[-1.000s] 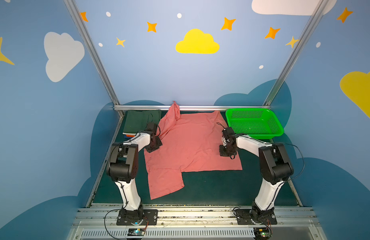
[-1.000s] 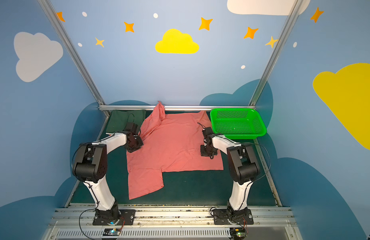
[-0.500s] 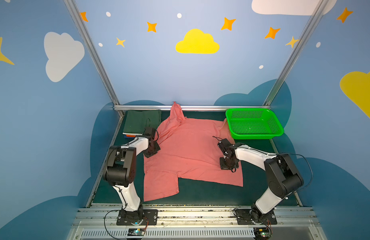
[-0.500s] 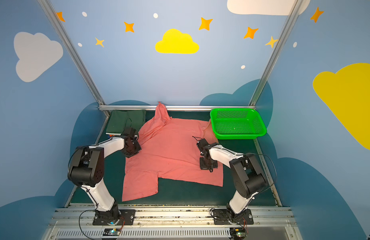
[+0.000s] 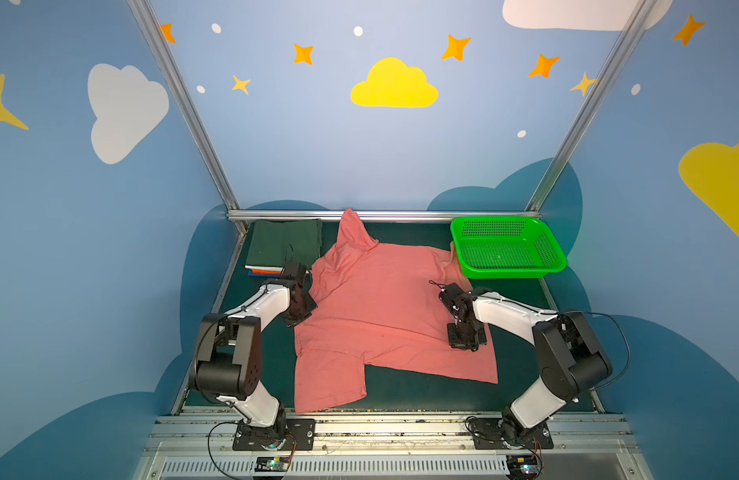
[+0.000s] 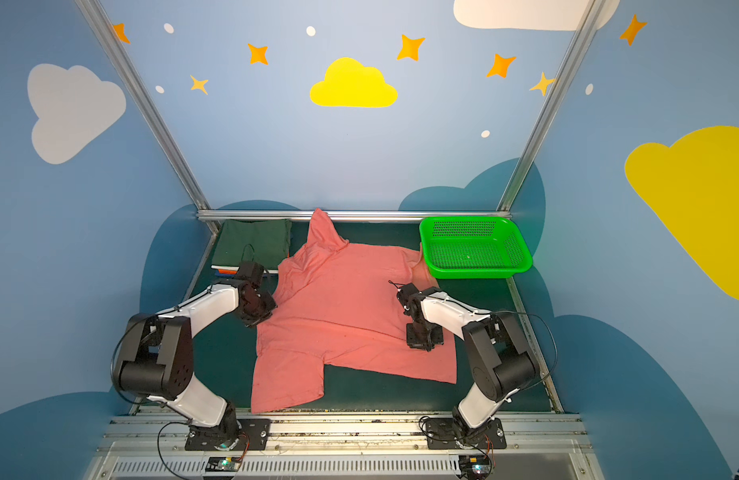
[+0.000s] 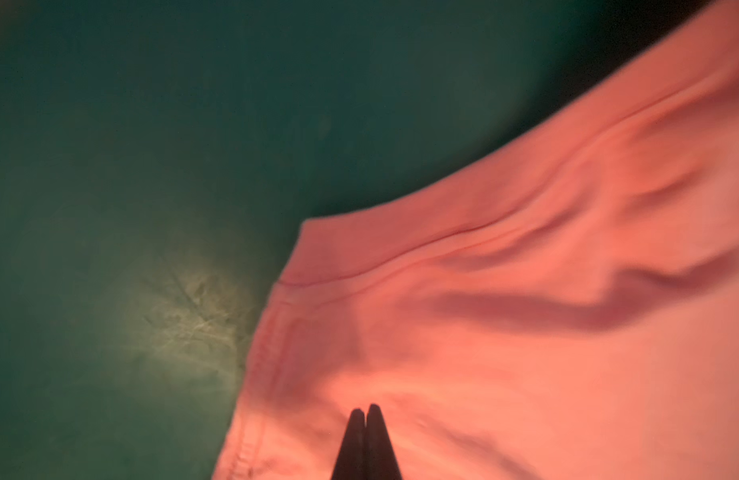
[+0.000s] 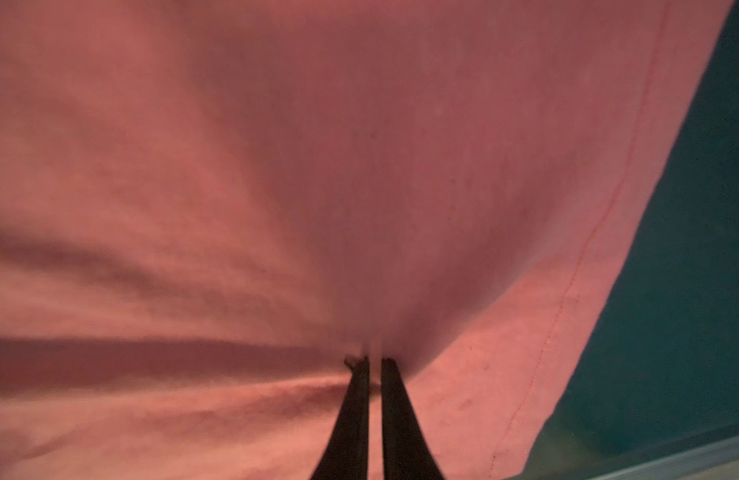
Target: Fold and stack the t-shirts
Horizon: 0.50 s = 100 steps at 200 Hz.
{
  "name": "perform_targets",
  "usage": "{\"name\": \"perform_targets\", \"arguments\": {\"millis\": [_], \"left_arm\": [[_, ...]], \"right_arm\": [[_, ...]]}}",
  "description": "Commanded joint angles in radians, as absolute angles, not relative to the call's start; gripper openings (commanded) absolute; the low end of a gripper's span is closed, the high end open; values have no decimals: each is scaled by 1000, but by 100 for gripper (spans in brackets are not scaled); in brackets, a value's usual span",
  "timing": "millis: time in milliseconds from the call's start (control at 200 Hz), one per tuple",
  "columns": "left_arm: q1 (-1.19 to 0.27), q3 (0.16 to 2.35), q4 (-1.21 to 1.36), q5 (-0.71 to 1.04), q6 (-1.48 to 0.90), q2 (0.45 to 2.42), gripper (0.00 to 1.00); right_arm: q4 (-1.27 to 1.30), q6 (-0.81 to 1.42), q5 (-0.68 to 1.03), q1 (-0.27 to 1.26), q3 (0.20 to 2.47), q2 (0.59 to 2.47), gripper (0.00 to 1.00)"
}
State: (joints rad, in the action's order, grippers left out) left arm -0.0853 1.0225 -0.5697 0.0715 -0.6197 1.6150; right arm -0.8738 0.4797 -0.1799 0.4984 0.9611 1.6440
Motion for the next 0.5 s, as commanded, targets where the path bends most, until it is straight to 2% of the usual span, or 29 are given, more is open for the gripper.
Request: {"name": "perform_targets", "arguments": {"millis": [0,135,220,315,406,496], "left_arm": [[-86,1182,-610,68,-572,1584,9],[-83,1389,-599,82,-499,1701,30],[-83,1540,-598,127,-465,1826,36],[-85,1733,-634,189,-445,2003,35],[-86,1932,-711,255,-433,2181,23],[-92,2083,-770,266,-425,2310,22]], "right_arm": [[-897,410,-124,500,1056,1639,14],[-881,354,-45,502,1147,1620,20],[-866,335,-1,503,1182,1612,23],[-861,323,31,504,1202,1608,24],[-865,315,45,503,1198,1602,27],[-864,307,52,501,1176,1593,32]]}}
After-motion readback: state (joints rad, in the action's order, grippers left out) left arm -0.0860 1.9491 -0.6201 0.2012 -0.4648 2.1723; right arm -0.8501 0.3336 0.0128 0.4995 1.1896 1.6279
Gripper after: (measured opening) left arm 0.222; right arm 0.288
